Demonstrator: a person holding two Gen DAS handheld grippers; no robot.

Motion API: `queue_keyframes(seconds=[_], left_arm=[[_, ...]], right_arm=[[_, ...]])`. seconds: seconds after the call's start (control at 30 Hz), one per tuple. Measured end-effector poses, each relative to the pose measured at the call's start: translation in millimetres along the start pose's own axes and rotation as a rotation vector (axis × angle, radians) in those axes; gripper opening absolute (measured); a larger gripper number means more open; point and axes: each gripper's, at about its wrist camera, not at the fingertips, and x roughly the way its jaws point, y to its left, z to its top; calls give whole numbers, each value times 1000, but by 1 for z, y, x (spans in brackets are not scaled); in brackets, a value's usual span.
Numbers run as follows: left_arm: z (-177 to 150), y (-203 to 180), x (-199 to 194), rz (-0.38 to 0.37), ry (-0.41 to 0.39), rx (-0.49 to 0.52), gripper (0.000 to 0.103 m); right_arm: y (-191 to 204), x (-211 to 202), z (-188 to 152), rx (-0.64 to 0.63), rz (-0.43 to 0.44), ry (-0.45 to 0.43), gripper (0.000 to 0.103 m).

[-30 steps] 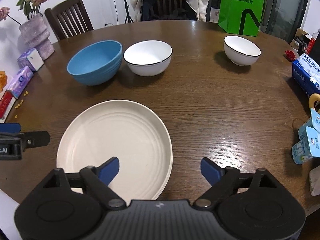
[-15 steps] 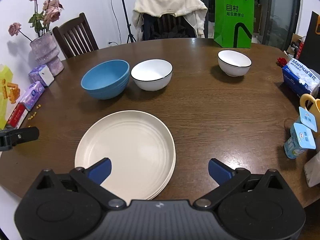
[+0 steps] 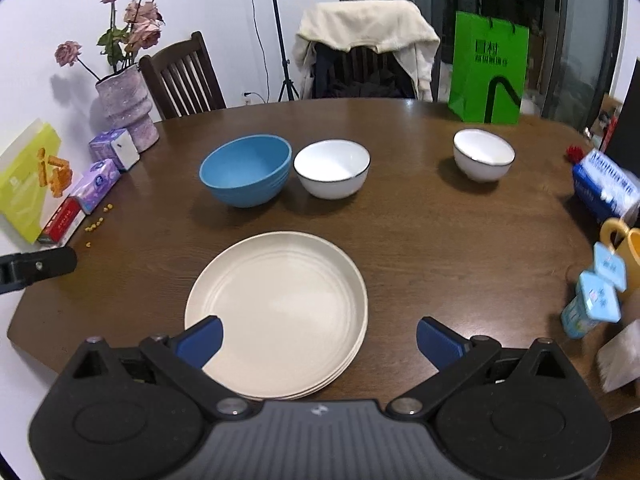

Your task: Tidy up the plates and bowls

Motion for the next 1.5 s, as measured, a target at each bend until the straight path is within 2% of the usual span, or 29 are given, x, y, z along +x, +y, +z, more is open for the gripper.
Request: queue_keyframes(seconds=[0.2,0.47,0.77,1.13,1.5], left_arm=[[-6,-17,-11,37,-10,-45,103],[-8,-48,-16,33,-39,-26,103],[-3,-57,-18,58,-45,-16,103],[23,-38,6,14,-37,30,103],[78,12,49,-49,-1,63,103]], right_arm=[[-8,-14,11,-49,43,-69,103],[-28,-14,23,-68,131,-88,103],[-40,-4,30,-51,166,-51,103],[-40,9,39,18,111,-79,103],[-5,40,66,80,37,-64,103]])
